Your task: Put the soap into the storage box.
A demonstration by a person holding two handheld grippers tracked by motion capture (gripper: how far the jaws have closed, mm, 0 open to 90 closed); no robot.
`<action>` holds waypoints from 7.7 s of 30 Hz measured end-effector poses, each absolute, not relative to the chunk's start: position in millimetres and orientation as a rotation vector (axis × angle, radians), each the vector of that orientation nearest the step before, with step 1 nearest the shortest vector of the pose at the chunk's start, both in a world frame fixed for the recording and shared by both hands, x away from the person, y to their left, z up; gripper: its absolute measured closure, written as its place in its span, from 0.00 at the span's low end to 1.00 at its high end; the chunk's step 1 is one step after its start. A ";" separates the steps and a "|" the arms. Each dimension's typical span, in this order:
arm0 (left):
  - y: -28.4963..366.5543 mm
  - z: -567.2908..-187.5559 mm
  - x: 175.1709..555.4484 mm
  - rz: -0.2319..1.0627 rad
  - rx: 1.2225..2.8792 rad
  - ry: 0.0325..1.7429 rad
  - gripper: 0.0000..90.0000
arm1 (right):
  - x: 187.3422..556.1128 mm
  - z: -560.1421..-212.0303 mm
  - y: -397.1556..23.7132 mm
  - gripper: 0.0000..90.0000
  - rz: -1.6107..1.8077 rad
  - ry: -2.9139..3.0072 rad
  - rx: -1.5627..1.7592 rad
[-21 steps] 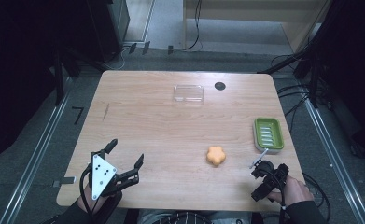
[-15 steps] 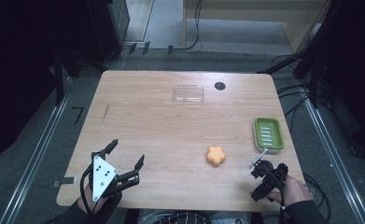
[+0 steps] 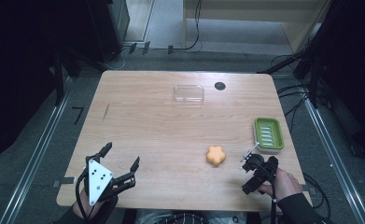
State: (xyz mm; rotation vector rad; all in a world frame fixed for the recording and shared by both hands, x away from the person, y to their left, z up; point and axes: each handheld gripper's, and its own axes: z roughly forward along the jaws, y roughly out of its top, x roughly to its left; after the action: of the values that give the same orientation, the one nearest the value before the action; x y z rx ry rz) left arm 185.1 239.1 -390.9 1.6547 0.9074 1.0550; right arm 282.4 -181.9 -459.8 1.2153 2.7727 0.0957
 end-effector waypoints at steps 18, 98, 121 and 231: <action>238.6 -391.7 185.9 1.063 1.671 0.900 0.15 | 304.4 -456.8 -145.7 0.00 0.165 2.825 1.145; 239.2 -391.7 186.9 1.056 1.665 0.902 0.15 | 356.7 -462.8 -85.5 0.44 0.116 2.869 1.100; 239.9 -391.5 186.7 1.058 1.663 0.904 0.15 | 353.2 -455.9 -91.9 0.44 0.170 2.856 1.089; 236.3 -391.9 188.6 1.051 1.665 0.887 0.15 | 382.7 -400.4 -215.0 0.44 0.291 2.474 1.379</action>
State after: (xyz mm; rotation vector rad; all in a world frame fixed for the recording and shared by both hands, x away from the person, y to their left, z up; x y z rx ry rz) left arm 188.6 236.3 -391.9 1.6655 0.8872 1.0506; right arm 382.7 -215.0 -400.4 1.3787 2.4737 0.2908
